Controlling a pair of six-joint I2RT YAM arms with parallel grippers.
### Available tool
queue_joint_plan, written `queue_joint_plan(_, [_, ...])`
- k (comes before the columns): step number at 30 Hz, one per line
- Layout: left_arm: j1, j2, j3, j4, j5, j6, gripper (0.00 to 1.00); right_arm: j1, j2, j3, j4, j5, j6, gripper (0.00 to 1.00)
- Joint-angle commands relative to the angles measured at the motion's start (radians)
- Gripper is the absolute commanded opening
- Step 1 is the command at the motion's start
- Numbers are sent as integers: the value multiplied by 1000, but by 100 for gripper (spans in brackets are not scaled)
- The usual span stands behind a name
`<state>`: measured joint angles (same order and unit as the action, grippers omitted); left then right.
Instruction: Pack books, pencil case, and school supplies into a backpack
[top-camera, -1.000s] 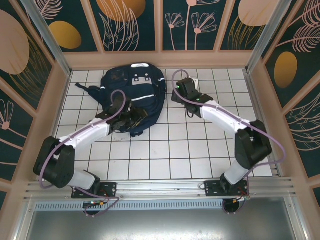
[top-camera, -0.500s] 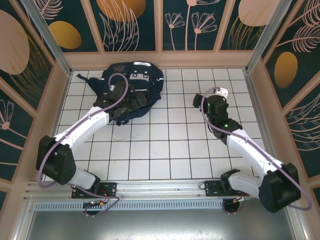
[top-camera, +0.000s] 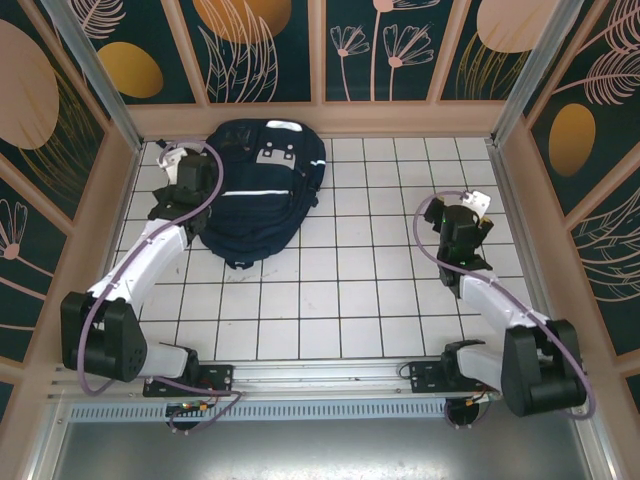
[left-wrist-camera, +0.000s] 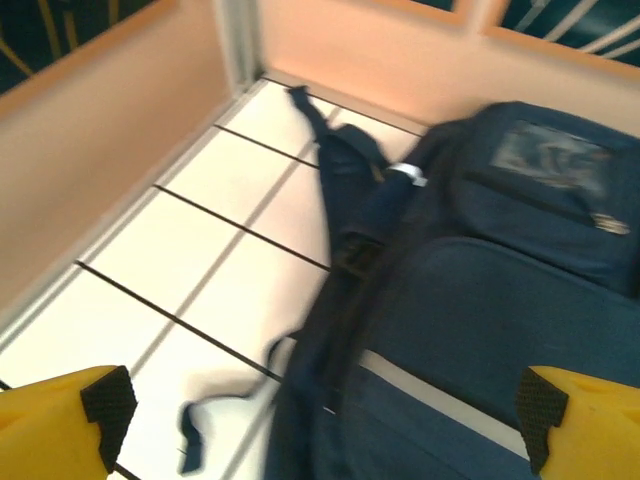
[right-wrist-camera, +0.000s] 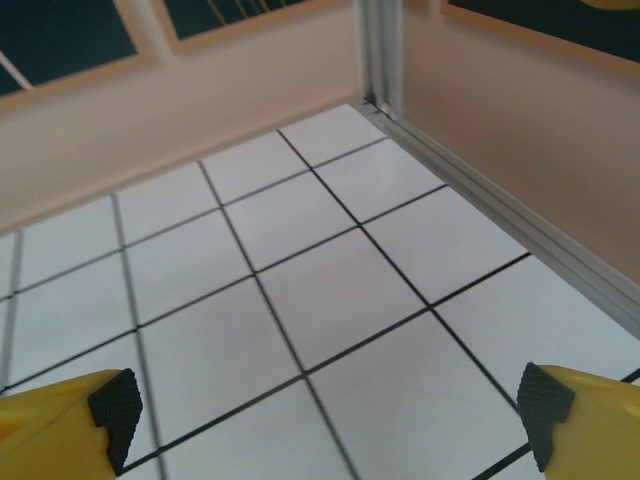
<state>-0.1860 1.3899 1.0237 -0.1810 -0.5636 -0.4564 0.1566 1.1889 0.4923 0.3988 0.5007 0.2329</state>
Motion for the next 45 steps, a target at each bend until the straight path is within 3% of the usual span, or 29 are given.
queue_joint_plan(1, [87, 26, -110, 210, -67, 95, 99, -34, 80, -36, 220, 15, -85, 99])
queue_joint_plan(7, [213, 85, -288, 506, -23, 117, 98, -80, 242, -61, 451, -62, -178, 99])
queue_joint_plan(9, [231, 98, -358, 660, -4, 155, 99, -99, 274, -50, 445, -111, -175, 99])
queue_joint_plan(11, [248, 119, -411, 771, 92, 151, 99, -105, 296, -95, 530, -129, -173, 99])
queue_joint_plan(13, [249, 142, -450, 851, 175, 190, 98, -113, 324, -181, 708, -156, -180, 99])
queue_joint_plan(16, [249, 135, -544, 1000, 223, 202, 99, -119, 308, -203, 725, -203, -184, 99])
queue_joint_plan(22, [249, 71, -644, 1140, 329, 249, 99, -147, 306, -245, 792, -351, -202, 99])
queue_joint_plan(24, [249, 49, -707, 1233, 373, 267, 98, -163, 359, -276, 898, -418, -213, 99])
queue_joint_plan(32, [242, 79, -755, 1356, 533, 340, 98, -173, 350, -265, 859, -445, -210, 99])
queue_joint_plan(35, [215, 142, -808, 1518, 497, 358, 99, -173, 351, -265, 861, -444, -209, 99])
queue_joint_plan(37, [214, 125, -793, 1456, 492, 360, 99, -173, 351, -265, 861, -445, -210, 99])
queue_joint_plan(45, [213, 127, -795, 1466, 497, 363, 99, -173, 350, -265, 860, -446, -210, 99])
